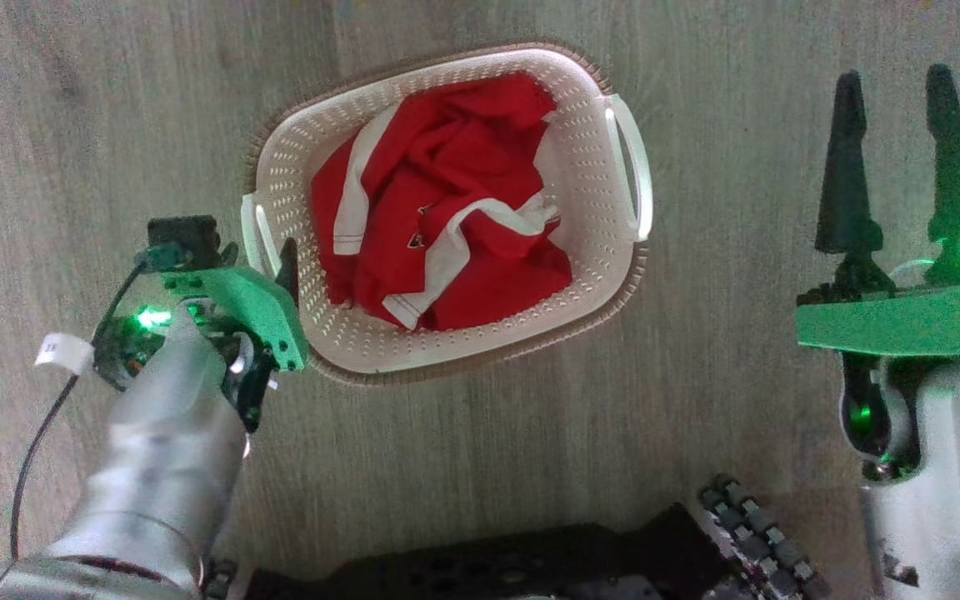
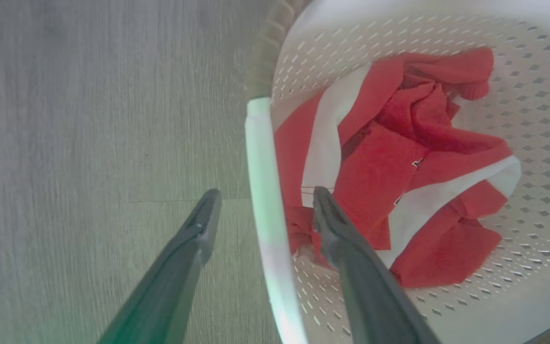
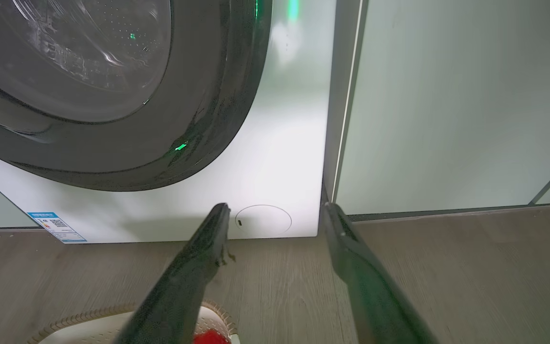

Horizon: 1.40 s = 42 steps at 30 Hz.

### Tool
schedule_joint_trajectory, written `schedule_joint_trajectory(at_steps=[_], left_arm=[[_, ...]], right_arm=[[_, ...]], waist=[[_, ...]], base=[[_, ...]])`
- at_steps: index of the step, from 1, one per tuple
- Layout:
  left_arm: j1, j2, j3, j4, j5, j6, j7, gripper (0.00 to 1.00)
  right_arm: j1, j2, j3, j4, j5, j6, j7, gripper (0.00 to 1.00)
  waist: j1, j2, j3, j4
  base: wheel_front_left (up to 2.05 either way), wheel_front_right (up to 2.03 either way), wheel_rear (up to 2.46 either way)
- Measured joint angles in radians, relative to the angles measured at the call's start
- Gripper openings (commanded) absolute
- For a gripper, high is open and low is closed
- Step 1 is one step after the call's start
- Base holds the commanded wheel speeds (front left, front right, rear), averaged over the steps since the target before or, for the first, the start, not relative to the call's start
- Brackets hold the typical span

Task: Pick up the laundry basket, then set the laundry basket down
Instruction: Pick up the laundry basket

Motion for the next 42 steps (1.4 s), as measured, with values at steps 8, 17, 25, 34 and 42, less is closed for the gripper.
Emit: schedule_joint_trajectory(at_steps=[8,17,25,34,42], left_arm=[[-0.017,0.000,0.001,0.013,-0.017,-0.001,0.033,0.57],[-0.017,0.003,0.002,0.016,-0.032,0.014,0.053,0.00],[-0.027,0.005,-0.018,0.023,-0.039,0.027,0.051,0.00],[-0.032,0.028,-0.041,0.030,-0.029,0.017,0.030,0.00],[-0.063,0.046,-0.067,0.031,-0.013,-0.005,0.025,0.00]], right_arm=[[0.000,0.000,-0.001,-0.006,0.000,0.000,0.002,1.00],[0.000,0.000,-0.002,-0.008,0.000,0.000,0.002,1.00],[0.000,0.000,-0.003,-0.009,0.000,0.000,0.004,1.00],[0.000,0.000,0.000,-0.006,0.009,0.000,0.004,1.00],[0.000,0.000,0.006,0.000,0.011,0.000,0.003,1.00]], waist=[[0.0000,0.0000,0.012,-0.010],[0.0000,0.0000,0.013,-0.012],[0.0000,0.0000,0.012,-0.006],[0.0000,0.0000,0.008,-0.015],[0.0000,0.0000,0.014,-0.030]], base=[[0.00,0.00,0.00],[0.00,0.00,0.00],[0.00,0.00,0.00],[0.00,0.00,0.00],[0.00,0.00,0.00]])
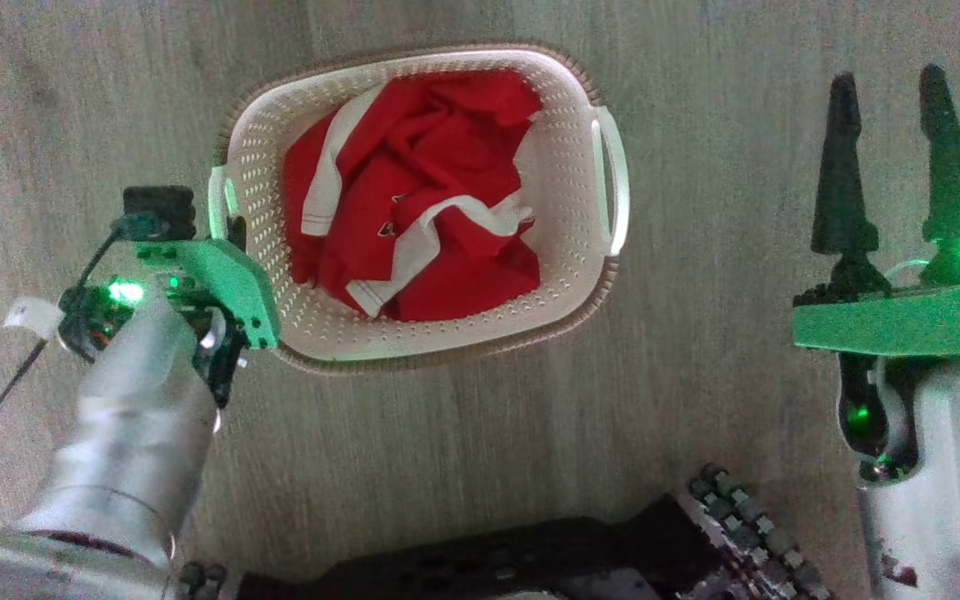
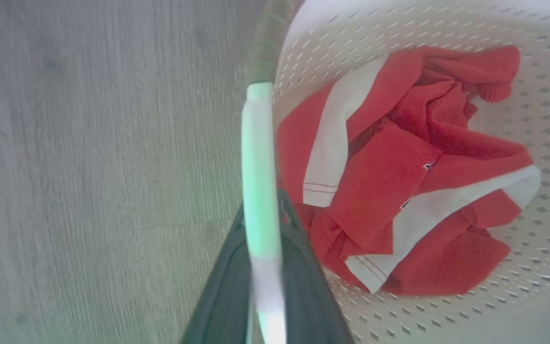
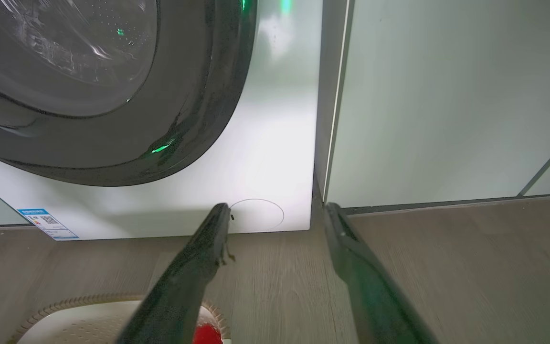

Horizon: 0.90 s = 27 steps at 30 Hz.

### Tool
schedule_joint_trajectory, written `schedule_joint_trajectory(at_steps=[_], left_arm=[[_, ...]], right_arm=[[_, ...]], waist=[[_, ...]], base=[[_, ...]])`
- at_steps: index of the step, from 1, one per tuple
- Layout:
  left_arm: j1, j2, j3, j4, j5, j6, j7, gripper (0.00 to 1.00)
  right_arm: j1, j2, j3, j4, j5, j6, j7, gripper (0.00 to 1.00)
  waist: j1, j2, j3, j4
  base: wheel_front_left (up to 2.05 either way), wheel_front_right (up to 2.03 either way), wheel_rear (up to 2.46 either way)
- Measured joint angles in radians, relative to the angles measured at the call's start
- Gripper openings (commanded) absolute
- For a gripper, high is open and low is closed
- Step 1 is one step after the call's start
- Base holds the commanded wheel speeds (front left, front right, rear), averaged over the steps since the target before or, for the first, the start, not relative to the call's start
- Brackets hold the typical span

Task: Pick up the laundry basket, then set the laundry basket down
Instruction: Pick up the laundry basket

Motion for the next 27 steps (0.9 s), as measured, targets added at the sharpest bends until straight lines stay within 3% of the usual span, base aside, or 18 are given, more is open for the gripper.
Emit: schedule_joint_trajectory(at_steps=[7,8,9,27], left_arm=[[-0.007,0.008,-0.004,0.001,-0.010,-0.005,0.007,0.00],[-0.007,0.008,-0.004,0.001,-0.010,-0.005,0.014,0.30],[-0.007,0.008,-0.004,0.001,-0.010,-0.005,0.015,1.00],[-0.002,-0.002,0.034,-0.058,-0.072,-0.003,-0.036,1.00]], right_arm=[[0.000,0.000,0.001,0.000,0.000,0.000,-0.004,1.00],[0.000,0.000,0.001,0.000,0.000,0.000,-0.004,1.00],[0.000,0.000,0.001,0.000,0.000,0.000,-0.004,1.00],[0.000,0.000,0.010,0.035,-0.004,0.000,-0.004,1.00]], waist=[[0.0000,0.0000,0.001,-0.008],[0.0000,0.0000,0.000,-0.008],[0.0000,0.0000,0.000,-0.008],[0.0000,0.0000,-0.070,0.032]], base=[[0.00,0.00,0.00],[0.00,0.00,0.00],[0.00,0.00,0.00],[0.00,0.00,0.00]])
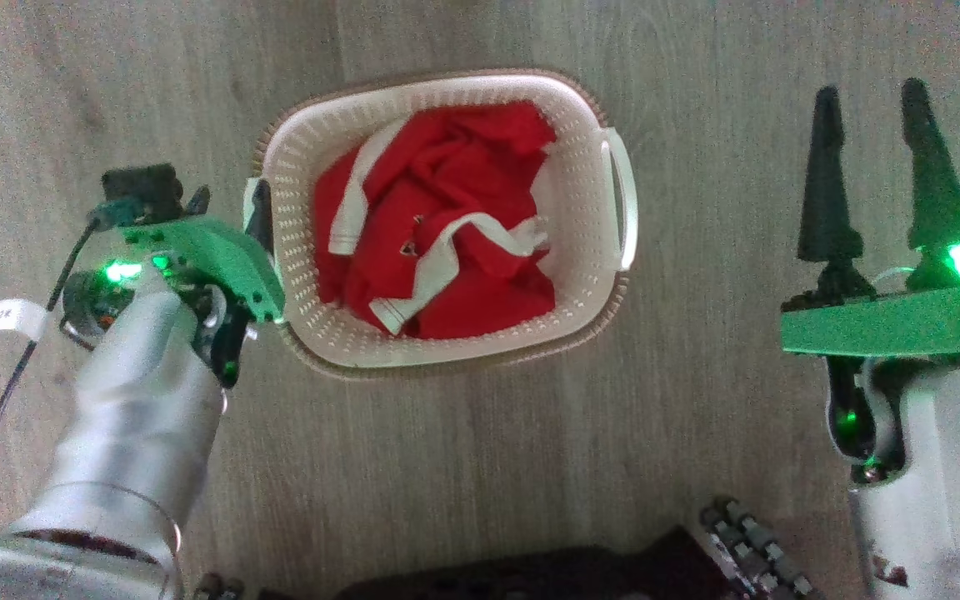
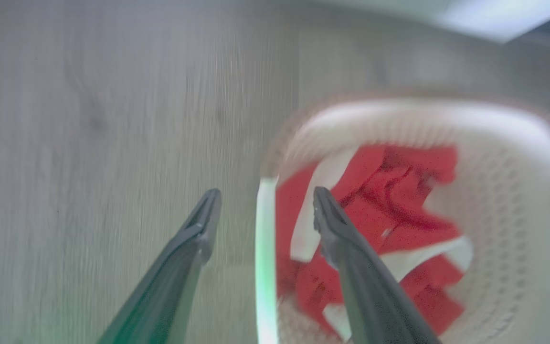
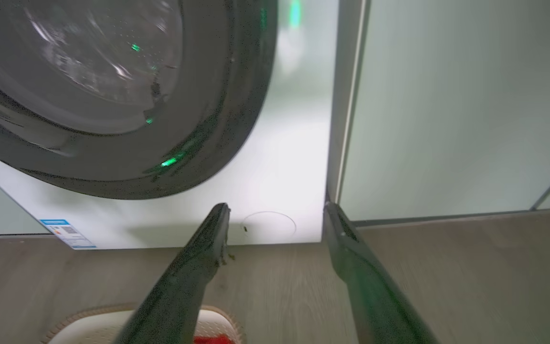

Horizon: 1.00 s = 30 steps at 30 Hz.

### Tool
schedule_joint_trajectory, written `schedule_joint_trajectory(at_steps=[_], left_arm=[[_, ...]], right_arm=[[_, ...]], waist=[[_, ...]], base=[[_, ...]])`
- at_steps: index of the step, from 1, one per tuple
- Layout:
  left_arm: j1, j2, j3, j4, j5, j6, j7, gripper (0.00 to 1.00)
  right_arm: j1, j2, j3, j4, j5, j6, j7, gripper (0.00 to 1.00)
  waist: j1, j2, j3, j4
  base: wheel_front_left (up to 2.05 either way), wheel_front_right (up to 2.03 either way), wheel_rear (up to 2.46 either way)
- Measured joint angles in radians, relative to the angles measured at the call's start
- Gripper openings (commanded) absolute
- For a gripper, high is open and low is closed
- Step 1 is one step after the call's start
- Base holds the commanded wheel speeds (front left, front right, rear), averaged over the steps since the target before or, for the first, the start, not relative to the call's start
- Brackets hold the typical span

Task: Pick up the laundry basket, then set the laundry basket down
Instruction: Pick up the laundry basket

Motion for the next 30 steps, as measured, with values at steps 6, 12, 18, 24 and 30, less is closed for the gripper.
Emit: schedule_joint_trajectory(at_steps=[6,12,18,24,30], left_arm=[[0.076,0.004,0.025,-0.150,0.018,0.037,-0.002,1.00],[0.199,0.016,0.076,-0.392,0.071,0.093,-0.002,1.00],[0.343,0.020,0.111,-0.641,0.131,0.156,-0.004,1.00],[0.459,0.035,0.119,-0.831,0.173,0.190,-0.004,1.00],[0.562,0.047,0.125,-1.021,0.202,0.222,-0.004,1.00]], right_arm=[[0.000,-0.001,0.016,0.023,-0.016,0.000,0.008,1.00],[0.006,-0.018,0.023,0.055,-0.016,0.000,0.011,1.00],[0.030,-0.027,0.020,0.103,-0.015,0.000,0.020,1.00],[0.040,-0.029,0.010,0.143,-0.015,0.000,0.024,1.00],[0.044,-0.030,-0.001,0.176,-0.012,0.000,0.028,1.00]], waist=[[0.0000,0.0000,-0.075,0.020],[-0.0001,0.0000,-0.159,0.039],[-0.0001,0.0000,-0.246,0.055],[-0.0001,0.0001,-0.310,0.062],[-0.0001,0.0001,-0.372,0.069]], base=[[0.00,0.00,0.00],[0.00,0.00,0.00],[0.00,0.00,0.00],[0.00,0.00,0.00],[0.00,0.00,0.00]])
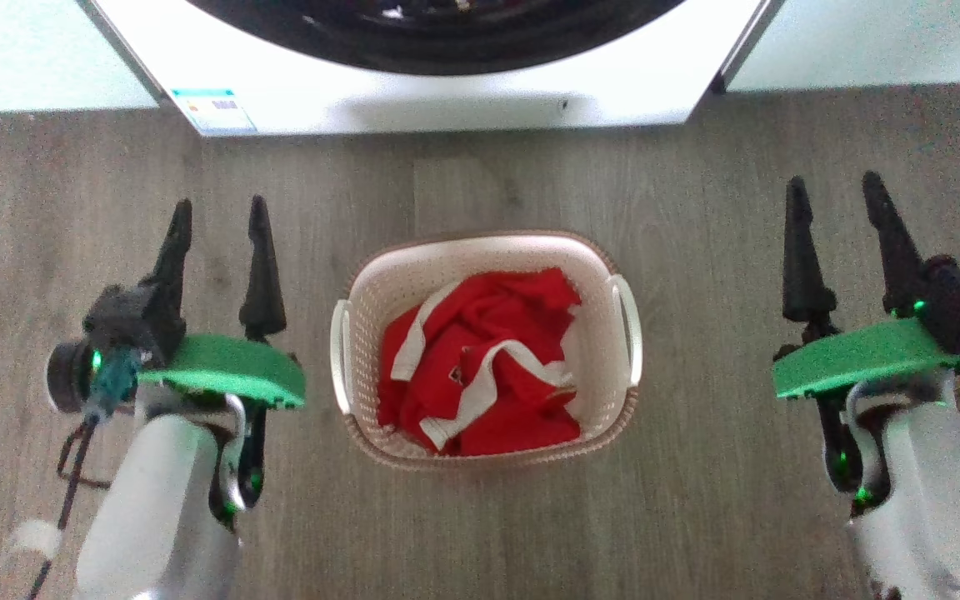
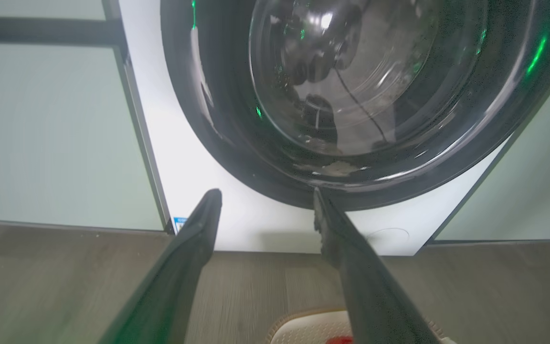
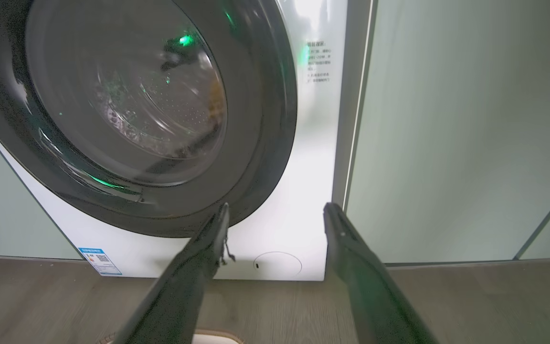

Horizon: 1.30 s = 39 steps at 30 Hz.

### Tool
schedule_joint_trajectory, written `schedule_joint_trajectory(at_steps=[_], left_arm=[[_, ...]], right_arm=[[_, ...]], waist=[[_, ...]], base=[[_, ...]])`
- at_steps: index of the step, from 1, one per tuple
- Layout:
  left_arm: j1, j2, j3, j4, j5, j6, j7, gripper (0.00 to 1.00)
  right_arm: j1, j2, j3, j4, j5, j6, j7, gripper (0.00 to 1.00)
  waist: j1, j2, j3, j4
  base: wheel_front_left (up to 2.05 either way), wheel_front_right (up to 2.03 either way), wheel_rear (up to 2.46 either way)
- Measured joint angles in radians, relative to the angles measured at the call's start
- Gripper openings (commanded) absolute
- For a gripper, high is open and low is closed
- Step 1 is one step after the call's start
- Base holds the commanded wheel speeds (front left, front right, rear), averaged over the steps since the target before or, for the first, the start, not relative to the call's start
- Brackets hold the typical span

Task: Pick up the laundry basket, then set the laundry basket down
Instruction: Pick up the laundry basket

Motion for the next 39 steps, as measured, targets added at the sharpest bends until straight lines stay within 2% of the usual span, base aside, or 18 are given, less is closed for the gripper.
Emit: schedule_joint_trajectory(at_steps=[12,26,39], left_arm=[[0.199,0.040,-0.030,-0.239,0.022,0.058,0.105,1.00],[0.298,0.060,-0.055,-0.255,0.027,0.076,0.156,1.00],[0.331,0.065,-0.059,-0.267,0.018,0.086,0.157,1.00]], right_arm=[[0.092,-0.004,-0.003,0.033,0.006,0.000,0.014,1.00],[0.195,-0.007,0.007,0.042,0.015,0.000,0.048,1.00],[0.203,-0.021,0.014,0.023,0.023,0.000,0.062,1.00]], waist=[[0.0000,0.0000,-0.145,0.014],[0.0000,0.0000,-0.261,0.011],[0.0000,-0.0001,-0.298,0.005]], base=[[0.00,0.00,0.00],[0.00,0.00,0.00],[0.00,0.00,0.00]])
